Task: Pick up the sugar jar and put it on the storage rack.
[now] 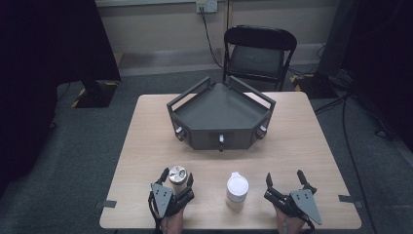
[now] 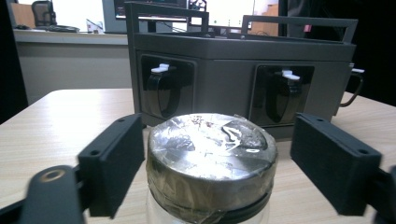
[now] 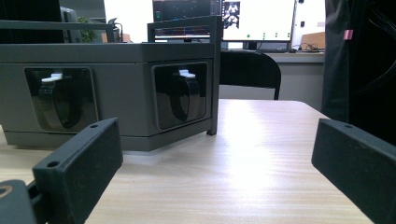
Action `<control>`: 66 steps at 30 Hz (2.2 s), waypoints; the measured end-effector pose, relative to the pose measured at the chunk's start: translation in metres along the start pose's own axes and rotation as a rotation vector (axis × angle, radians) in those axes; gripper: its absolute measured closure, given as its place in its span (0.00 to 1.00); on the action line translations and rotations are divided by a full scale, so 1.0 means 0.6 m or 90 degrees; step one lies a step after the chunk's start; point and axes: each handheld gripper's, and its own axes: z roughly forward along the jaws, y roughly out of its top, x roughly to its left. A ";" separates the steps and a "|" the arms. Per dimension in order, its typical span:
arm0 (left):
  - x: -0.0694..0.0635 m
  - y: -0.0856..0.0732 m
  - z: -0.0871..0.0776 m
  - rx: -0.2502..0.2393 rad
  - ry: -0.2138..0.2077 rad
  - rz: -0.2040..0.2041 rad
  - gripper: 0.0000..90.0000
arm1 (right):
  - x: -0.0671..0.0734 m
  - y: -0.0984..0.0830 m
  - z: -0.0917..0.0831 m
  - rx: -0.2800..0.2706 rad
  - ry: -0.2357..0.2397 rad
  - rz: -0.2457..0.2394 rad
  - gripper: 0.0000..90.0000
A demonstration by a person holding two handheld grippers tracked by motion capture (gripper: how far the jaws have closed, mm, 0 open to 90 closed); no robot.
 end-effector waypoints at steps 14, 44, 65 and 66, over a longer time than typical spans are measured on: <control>0.002 -0.008 0.003 0.005 0.008 0.011 0.38 | 0.000 0.000 0.000 0.000 -0.001 0.000 0.01; 0.010 0.000 0.000 0.000 -0.008 0.014 0.39 | 0.000 0.000 0.000 0.000 -0.002 0.000 0.01; 0.027 0.055 -0.017 -0.033 -0.080 0.035 0.39 | 0.000 0.000 0.000 0.000 -0.002 0.000 0.01; 0.028 0.056 -0.017 -0.034 -0.083 0.035 0.39 | 0.000 0.000 -0.001 0.000 -0.002 0.000 0.01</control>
